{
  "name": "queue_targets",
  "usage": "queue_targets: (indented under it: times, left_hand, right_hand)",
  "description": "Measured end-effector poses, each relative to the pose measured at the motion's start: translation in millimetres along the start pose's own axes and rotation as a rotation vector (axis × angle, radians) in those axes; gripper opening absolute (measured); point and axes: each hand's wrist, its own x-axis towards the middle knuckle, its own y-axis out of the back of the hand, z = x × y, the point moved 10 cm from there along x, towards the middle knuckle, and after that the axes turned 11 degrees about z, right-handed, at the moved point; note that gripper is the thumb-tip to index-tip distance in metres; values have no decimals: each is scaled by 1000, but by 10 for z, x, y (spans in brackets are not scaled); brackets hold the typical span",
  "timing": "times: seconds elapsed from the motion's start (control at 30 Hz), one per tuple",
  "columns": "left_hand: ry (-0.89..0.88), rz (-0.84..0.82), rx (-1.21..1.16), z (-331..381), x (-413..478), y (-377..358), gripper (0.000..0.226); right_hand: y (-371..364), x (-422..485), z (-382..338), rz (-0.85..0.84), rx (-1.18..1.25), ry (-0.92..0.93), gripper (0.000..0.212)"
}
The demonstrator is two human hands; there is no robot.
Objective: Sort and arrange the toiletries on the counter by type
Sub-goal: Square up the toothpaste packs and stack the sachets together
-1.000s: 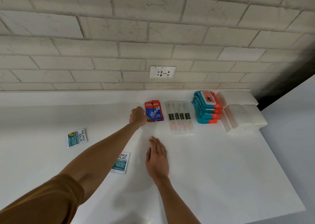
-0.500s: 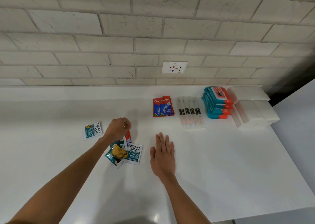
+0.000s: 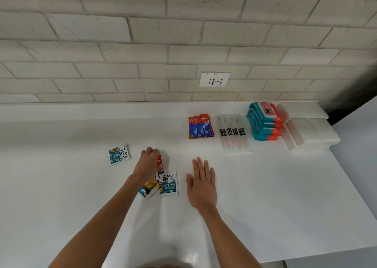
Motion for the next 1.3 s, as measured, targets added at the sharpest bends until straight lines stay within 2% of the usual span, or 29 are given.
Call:
queue_targets:
  times: [0.2,0.4,0.47,0.57,0.67,0.73,0.8,0.9,1.03,1.3]
  left_hand:
    - [29,5,-14,-56,58,119,63]
    - [-71,59,-129,78,177,334,20]
    - [-99,61,-200,186,221,426,12]
    - [-111,66,-308,347,306,567,13]
    - [-145,56,-383,593,376,652,10]
    - [-182,64,-403,768,425,684,5]
    - [-180,75,-430,894,483,698,6]
    - [-129,89,-509,1026,590,669,10]
    - [-25,96,-648,1115,727,522,14]
    - [330,137,-982,1323,730,-22,30]
  right_hand:
    - [-6,7,7,-5,-8,-2,65]
    - [13,22,-1,6,26,-10,66]
    - [39,47,14,32,85,-39,64]
    - [69,147,2,31,292,-105,50]
    - [204,315,-44,48,614,-210,33]
    - [340,387,-50,95,817,-278,22]
    - [476,428,-5,158,893,-307,15]
    - [557,458,173,192,975,-385,7]
    - [640,527,358,168,1049,-434,11]
    - [805,981,794,208,1019,-574,11]
